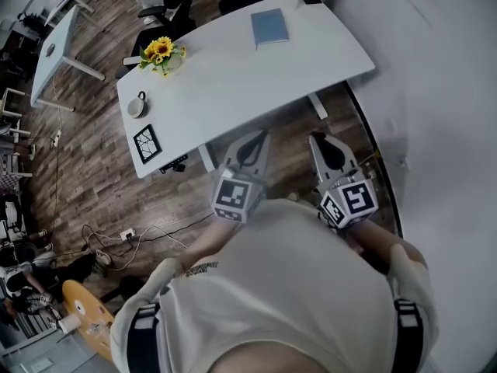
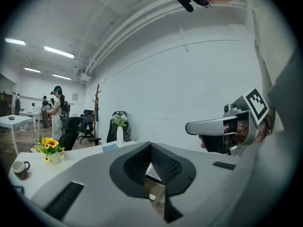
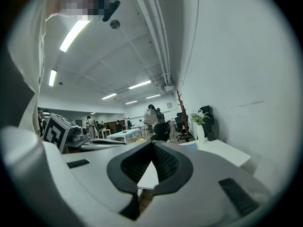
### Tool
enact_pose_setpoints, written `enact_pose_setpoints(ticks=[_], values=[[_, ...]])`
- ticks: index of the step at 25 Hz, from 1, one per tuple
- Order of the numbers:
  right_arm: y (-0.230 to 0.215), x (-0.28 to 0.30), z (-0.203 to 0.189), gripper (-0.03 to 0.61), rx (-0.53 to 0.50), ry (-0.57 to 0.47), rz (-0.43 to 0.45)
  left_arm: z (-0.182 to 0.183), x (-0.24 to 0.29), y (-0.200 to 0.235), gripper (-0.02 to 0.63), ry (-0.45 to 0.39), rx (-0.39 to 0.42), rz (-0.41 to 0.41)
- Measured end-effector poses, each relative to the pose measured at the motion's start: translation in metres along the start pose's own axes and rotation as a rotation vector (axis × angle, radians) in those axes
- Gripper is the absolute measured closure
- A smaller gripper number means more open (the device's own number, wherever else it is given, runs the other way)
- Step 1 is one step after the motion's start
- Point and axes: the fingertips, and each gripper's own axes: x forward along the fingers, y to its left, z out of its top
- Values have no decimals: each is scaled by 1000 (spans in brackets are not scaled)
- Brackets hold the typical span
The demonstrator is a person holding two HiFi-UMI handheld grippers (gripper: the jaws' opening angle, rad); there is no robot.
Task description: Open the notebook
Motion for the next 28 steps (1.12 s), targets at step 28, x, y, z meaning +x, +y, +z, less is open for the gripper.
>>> enact_pose_setpoints(ticks=[28], values=[[-66, 31, -10, 575, -9, 28, 37, -10, 70, 11, 606, -4, -7, 47]])
